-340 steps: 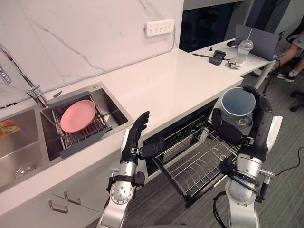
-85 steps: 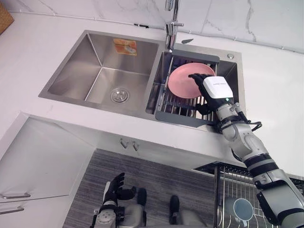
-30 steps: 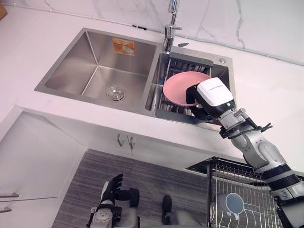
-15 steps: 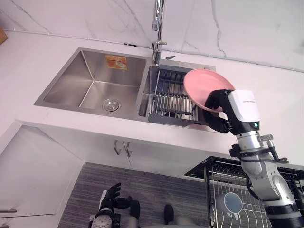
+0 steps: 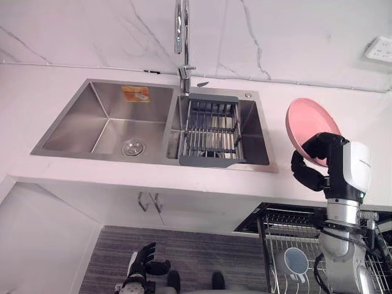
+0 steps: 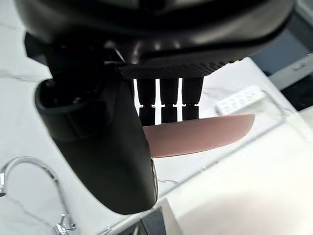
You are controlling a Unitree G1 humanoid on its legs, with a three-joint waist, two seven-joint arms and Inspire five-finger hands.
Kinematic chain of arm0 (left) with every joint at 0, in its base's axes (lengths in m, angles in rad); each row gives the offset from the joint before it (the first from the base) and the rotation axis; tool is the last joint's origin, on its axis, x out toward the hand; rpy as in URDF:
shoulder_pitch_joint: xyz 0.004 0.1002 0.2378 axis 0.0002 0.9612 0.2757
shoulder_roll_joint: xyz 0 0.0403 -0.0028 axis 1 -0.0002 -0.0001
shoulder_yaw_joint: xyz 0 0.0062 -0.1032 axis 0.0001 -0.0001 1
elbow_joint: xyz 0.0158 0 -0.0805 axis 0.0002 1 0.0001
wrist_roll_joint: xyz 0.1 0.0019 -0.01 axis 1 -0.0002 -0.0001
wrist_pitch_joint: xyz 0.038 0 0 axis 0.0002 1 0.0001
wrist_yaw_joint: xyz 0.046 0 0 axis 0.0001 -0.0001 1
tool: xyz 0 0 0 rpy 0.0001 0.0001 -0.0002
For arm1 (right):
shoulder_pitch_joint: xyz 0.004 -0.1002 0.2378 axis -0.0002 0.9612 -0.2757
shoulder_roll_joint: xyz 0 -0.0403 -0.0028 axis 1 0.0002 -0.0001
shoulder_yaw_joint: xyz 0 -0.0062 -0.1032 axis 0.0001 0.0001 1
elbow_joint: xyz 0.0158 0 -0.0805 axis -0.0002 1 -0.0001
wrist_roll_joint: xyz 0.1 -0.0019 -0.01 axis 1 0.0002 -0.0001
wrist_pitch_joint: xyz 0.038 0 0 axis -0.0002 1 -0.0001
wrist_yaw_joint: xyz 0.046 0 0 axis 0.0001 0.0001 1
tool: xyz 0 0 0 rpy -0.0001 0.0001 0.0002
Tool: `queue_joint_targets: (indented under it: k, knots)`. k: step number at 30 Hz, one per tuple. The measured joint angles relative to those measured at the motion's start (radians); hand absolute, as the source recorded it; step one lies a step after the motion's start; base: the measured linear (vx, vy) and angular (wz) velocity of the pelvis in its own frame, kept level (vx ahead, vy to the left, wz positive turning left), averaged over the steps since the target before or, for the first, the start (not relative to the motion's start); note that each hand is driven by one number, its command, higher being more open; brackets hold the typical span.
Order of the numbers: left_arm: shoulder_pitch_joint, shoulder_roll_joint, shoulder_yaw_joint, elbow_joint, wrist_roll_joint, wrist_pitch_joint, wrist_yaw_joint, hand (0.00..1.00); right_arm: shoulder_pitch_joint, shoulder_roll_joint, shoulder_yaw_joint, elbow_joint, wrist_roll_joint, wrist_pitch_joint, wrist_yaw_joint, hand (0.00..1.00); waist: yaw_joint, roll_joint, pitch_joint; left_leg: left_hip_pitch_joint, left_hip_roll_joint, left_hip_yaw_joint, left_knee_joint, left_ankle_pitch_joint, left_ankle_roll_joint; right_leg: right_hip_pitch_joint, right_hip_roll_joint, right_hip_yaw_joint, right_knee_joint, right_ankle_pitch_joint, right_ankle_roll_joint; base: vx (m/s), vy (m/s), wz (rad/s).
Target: Walk over to the sink, pick up the cup, carry it to the dishwasher, place the cup inside the dishwasher, then close the dishwasher door
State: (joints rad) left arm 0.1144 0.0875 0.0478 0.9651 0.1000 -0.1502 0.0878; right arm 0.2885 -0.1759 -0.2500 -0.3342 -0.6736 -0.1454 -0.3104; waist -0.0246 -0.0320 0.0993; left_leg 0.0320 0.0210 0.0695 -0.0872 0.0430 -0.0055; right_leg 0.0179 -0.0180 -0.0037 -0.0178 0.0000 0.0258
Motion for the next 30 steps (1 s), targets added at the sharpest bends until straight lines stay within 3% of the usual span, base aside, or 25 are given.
queue_joint_targets:
  k: [7,12,14,15,18,20,22,23,24,26,28,30]
  knots:
    - [-0.001,0.005,-0.024,0.003,0.0,0.0,0.0,0.9,0.064,0.03,0.022,-0.009,0.025,0.001,0.0,0.3,-0.005,0.003,-0.002,0.0,0.001,0.005,0.009,-0.008,-0.001,0.005,0.0,0.003,0.004,0.0,0.0,0.0,-0.006,-0.02]
    - [-0.015,-0.007,-0.037,0.003,-0.001,-0.001,0.001,0.9,0.057,0.021,0.024,-0.036,0.025,-0.003,-0.001,0.3,-0.001,0.026,0.013,-0.111,0.014,-0.004,0.263,-0.134,-0.001,-0.016,0.009,0.031,0.034,-0.001,0.0,-0.03,0.008,-0.14]
    - [-0.016,-0.018,-0.036,-0.011,-0.003,-0.003,0.004,0.9,0.027,0.008,0.024,-0.031,0.025,-0.001,-0.001,0.3,0.009,0.041,0.018,-0.148,0.014,-0.104,0.355,-0.193,-0.01,-0.046,0.028,0.074,0.056,-0.003,0.002,-0.04,0.012,-0.61]
    - [-0.015,-0.02,-0.037,-0.011,-0.003,-0.003,0.009,0.9,0.014,0.007,0.024,-0.031,0.026,0.0,-0.002,0.3,0.004,0.047,0.019,-0.156,0.014,-0.1,0.372,-0.207,-0.012,-0.059,0.032,0.093,0.067,-0.008,0.01,-0.07,0.048,-0.57]
    - [-0.014,-0.017,-0.036,-0.011,-0.004,-0.003,0.017,0.9,0.016,0.006,0.021,-0.031,0.025,0.011,-0.005,0.3,-0.017,0.037,0.026,-0.157,0.009,-0.055,0.372,-0.216,-0.007,-0.099,0.025,0.144,0.102,-0.017,0.023,-0.07,0.088,-0.53]
    - [-0.014,-0.017,-0.035,-0.016,-0.004,-0.004,0.021,0.9,0.004,0.006,0.025,-0.031,0.022,0.022,-0.005,0.3,-0.014,0.036,0.028,-0.157,0.007,0.013,0.371,-0.222,0.001,-0.139,0.026,0.214,0.127,-0.009,0.041,-0.05,0.133,-1.01]
    - [-0.013,-0.017,-0.025,-0.02,-0.003,-0.005,0.022,0.9,-0.022,0.005,0.026,-0.029,0.017,0.048,-0.005,0.3,-0.012,0.028,0.041,-0.162,0.013,0.109,0.395,-0.235,0.035,-0.176,0.027,0.284,0.133,-0.005,0.032,-0.04,0.15,-1.16]
    - [-0.014,-0.017,-0.022,-0.022,-0.005,-0.005,0.023,0.9,-0.03,0.005,0.026,-0.028,0.015,0.056,-0.006,0.3,-0.014,0.034,0.046,-0.16,0.018,0.13,0.399,-0.239,0.044,-0.18,0.022,0.268,0.134,-0.008,0.022,-0.08,0.147,-1.06]
    - [-0.017,-0.021,-0.011,-0.023,-0.008,-0.006,0.023,0.9,-0.05,0.004,0.027,-0.016,0.012,0.068,-0.007,0.3,-0.014,0.04,0.057,-0.156,0.034,0.177,0.393,-0.241,0.061,-0.194,-0.005,0.171,0.165,-0.018,-0.007,-0.1,0.137,-1.0]
    - [-0.024,-0.016,0.015,-0.018,-0.035,-0.003,0.031,0.9,-0.081,0.003,0.051,0.021,0.005,0.075,-0.007,0.3,-0.002,0.027,0.072,-0.128,0.05,0.254,0.375,-0.242,0.063,-0.256,-0.059,-0.007,0.395,-0.082,-0.009,-0.09,0.122,-1.08]
    - [-0.024,-0.01,0.013,-0.016,-0.042,-0.001,0.038,0.9,-0.08,0.001,0.07,0.038,-0.005,0.075,-0.007,0.3,0.0,0.018,0.068,-0.111,0.051,0.287,0.364,-0.243,0.062,-0.232,-0.082,-0.064,0.478,-0.136,-0.006,-0.02,0.031,-0.68]
    - [-0.024,-0.005,0.013,-0.019,-0.043,0.001,0.038,0.9,-0.08,-0.007,0.088,0.052,-0.037,0.069,-0.006,0.3,0.004,0.005,0.065,-0.108,0.048,0.329,0.362,-0.25,0.047,-0.149,-0.094,-0.111,0.38,-0.189,0.005,0.02,-0.074,-0.64]
